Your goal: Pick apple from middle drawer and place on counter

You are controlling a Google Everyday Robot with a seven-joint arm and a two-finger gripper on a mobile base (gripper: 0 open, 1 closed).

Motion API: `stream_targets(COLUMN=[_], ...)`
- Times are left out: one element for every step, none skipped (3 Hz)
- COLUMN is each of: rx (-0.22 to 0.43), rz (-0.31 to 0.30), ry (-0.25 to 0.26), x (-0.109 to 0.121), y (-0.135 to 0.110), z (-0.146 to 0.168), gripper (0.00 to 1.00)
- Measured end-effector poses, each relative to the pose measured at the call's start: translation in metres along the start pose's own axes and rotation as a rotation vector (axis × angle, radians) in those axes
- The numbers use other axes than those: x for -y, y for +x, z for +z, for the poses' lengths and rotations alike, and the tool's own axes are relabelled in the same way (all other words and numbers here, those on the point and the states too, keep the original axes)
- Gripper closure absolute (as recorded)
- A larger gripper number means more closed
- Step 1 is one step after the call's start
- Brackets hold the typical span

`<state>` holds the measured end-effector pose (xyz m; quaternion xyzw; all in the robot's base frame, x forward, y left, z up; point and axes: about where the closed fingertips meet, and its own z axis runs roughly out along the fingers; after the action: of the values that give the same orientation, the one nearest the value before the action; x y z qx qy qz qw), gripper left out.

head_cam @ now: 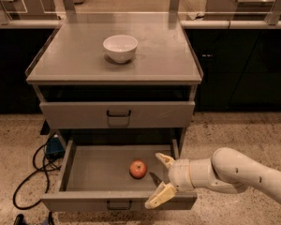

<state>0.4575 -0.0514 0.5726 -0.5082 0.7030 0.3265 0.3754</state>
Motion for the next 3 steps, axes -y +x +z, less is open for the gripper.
stream_targets(rx=[0.142, 0.279, 0.313], rz=[0.021, 0.082, 0.094], ry=[0.108, 0.294, 0.433], x=[0.033, 0.049, 0.068], y=[-0.005, -0.028, -0.044], z=[-0.007, -0.040, -0.067], gripper=[0.00, 0.00, 0.00])
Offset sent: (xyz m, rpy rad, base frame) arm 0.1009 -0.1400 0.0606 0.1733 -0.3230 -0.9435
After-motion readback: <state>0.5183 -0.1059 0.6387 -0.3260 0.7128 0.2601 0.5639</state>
